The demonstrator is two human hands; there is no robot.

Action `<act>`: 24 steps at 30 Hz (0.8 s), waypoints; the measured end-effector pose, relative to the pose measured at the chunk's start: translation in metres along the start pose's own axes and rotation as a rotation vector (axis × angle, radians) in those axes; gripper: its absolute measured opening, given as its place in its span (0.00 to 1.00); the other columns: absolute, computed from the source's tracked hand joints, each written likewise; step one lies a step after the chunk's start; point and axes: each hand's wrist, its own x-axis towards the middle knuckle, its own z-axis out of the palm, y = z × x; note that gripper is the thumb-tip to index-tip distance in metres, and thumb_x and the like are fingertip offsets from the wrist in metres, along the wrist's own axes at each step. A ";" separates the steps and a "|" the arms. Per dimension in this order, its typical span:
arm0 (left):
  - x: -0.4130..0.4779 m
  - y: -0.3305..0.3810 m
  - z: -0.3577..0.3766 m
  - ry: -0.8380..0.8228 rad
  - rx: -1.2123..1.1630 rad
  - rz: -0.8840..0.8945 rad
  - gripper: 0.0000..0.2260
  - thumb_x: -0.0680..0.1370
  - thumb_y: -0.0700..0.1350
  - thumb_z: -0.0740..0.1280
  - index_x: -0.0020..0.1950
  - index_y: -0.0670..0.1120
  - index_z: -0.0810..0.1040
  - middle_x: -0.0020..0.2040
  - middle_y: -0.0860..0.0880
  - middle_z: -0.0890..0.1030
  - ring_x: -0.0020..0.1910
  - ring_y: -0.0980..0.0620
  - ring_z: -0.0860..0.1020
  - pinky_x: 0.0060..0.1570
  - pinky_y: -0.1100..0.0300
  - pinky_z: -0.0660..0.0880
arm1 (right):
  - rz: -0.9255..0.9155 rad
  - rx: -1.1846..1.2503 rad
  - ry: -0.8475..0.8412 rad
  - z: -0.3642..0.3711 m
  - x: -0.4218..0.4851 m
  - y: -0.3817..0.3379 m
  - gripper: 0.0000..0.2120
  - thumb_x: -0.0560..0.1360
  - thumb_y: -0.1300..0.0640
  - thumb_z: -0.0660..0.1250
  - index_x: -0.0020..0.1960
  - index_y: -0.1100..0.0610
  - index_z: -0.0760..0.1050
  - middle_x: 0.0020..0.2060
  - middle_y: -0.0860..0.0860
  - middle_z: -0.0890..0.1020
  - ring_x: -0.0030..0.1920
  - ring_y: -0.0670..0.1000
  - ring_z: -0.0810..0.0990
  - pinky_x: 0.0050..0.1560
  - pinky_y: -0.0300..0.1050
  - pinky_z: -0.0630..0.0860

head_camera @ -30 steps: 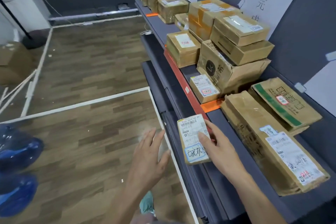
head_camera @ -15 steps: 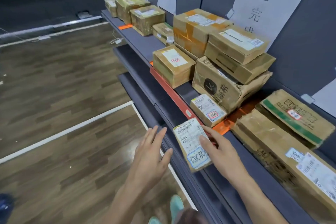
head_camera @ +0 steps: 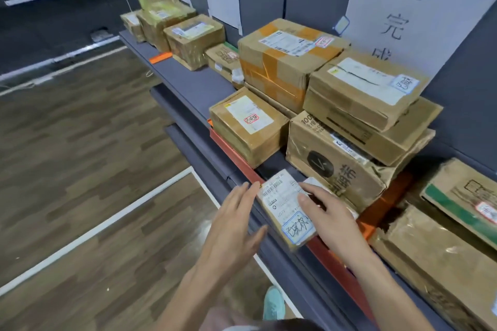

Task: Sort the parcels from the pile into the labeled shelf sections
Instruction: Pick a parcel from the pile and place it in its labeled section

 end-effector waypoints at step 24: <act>0.177 -0.021 -0.031 -0.403 0.393 0.763 0.48 0.74 0.56 0.75 0.83 0.56 0.46 0.84 0.53 0.48 0.83 0.54 0.46 0.73 0.48 0.54 | 0.175 -0.187 0.360 0.021 0.048 -0.041 0.07 0.82 0.46 0.64 0.55 0.41 0.79 0.49 0.27 0.80 0.53 0.28 0.75 0.48 0.22 0.67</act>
